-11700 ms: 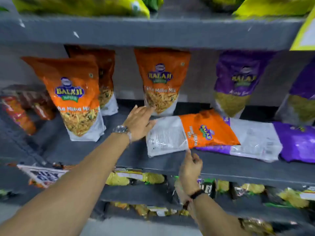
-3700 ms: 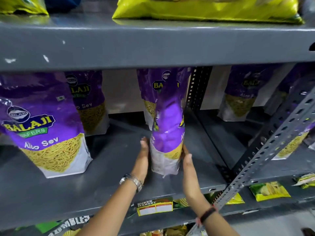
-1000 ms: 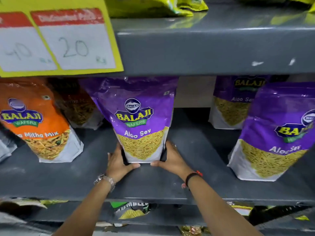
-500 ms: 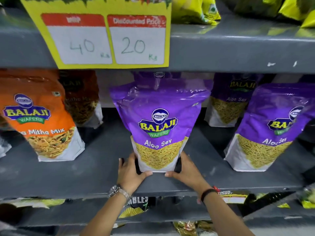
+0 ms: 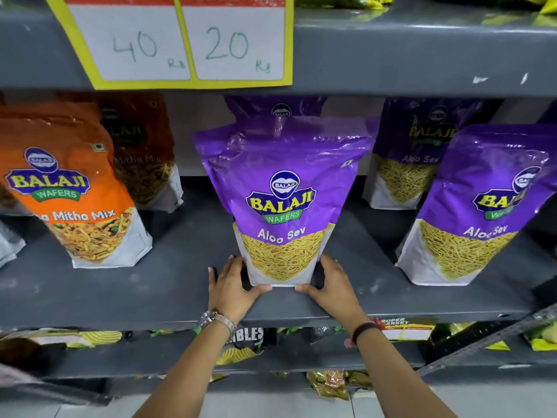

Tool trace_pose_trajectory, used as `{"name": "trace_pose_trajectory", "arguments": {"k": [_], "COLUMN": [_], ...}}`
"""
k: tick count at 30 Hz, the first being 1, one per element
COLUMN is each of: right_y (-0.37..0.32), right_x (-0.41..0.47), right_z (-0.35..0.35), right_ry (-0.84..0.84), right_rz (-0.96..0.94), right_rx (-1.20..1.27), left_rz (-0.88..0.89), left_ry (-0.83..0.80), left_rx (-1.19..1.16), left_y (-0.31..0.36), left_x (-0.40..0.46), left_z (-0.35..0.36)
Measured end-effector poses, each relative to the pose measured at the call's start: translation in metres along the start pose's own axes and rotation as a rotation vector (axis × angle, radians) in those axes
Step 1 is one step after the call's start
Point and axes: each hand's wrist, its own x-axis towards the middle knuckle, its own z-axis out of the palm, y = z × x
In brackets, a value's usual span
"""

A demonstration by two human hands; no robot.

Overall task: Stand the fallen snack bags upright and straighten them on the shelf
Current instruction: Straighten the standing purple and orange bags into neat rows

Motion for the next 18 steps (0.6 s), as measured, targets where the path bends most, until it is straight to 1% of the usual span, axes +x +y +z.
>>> {"name": "trace_pose_trajectory", "arguments": {"k": [7,9,10,12,14,15,18], "right_y": [-0.003,-0.007,-0.009,-0.014,-0.022,-0.028,-0.052], "right_x": [-0.002,-0.005,-0.009,-0.021,-0.036,-0.044,-0.055], "right_z": [-0.002,-0.003,-0.002,0.003,0.01,0.016,0.041], "right_ry": [0.004,0.014,0.064,0.267,0.446,0.472,0.378], "right_rz": [0.029,0.044,0.047,0.052,-0.028,-0.105,-0.309], "right_rx": [0.018,0.059,0.094,0.119,0.079,0.046,-0.028], "left_rz": [-0.003,0.013,0.023,0.034,0.053,0.058,0.06], "left_ry": [-0.044,-0.048,-0.045,-0.01,0.073,0.125,0.298], "left_rx": [0.046,0.021,-0.019,-0.147,-0.238,-0.242,-0.16], "left_y": [0.001,0.002,0.002,0.001,-0.002,-0.006,-0.031], "left_x": [0.0,-0.001,-0.002,-0.008,-0.019,-0.025,-0.039], "left_z": [0.0,-0.002,-0.005,-0.01,-0.018,-0.023,-0.05]}}
